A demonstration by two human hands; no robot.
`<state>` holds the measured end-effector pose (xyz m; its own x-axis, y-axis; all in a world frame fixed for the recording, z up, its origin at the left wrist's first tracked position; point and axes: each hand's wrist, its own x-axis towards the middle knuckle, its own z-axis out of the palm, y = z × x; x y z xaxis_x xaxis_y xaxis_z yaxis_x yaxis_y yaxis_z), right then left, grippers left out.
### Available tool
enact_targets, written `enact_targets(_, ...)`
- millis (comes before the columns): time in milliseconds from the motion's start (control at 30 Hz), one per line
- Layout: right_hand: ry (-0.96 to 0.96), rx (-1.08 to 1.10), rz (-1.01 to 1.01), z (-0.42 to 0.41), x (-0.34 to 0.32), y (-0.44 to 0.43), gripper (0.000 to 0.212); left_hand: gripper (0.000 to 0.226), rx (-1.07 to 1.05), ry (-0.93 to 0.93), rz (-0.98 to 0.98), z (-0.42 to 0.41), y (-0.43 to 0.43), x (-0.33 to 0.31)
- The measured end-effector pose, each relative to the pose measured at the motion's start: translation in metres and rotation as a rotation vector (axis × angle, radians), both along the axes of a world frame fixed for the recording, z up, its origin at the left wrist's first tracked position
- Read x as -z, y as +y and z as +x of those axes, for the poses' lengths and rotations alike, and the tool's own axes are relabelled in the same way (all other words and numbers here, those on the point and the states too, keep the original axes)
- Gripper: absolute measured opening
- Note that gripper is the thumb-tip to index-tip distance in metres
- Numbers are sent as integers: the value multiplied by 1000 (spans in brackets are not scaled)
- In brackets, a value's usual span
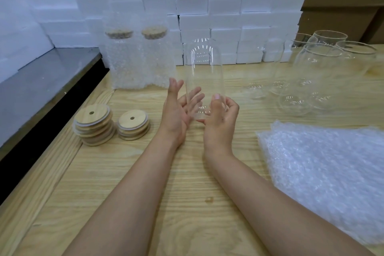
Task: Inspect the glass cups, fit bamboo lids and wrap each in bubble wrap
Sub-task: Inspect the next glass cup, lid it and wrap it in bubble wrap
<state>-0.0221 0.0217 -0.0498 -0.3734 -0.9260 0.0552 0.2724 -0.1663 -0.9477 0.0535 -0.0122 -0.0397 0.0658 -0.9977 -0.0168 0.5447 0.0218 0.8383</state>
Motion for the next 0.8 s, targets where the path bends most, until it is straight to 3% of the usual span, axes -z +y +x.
enact_targets(100, -127, 13, 19, 0, 2, -2, 25, 70, 99, -66, 25, -2, 2, -1)
enact_targets(300, -216, -23, 75, -2, -2, -3, 39, 78, 169, -113, 16, -3, 5, -1)
enact_targets(467, 17, 26, 19, 1, -1, 2, 37, 76, 80, -81, -10, -2, 6, -1)
enact_targets(667, 284, 12, -195, 7, -8, 16, 64, 105, 67, -14, -50, -7, 8, -3)
enact_targets(800, 275, 2, -181, 3, -5, 11, 59, 110, 55, -36, -87, -8, 5, -1)
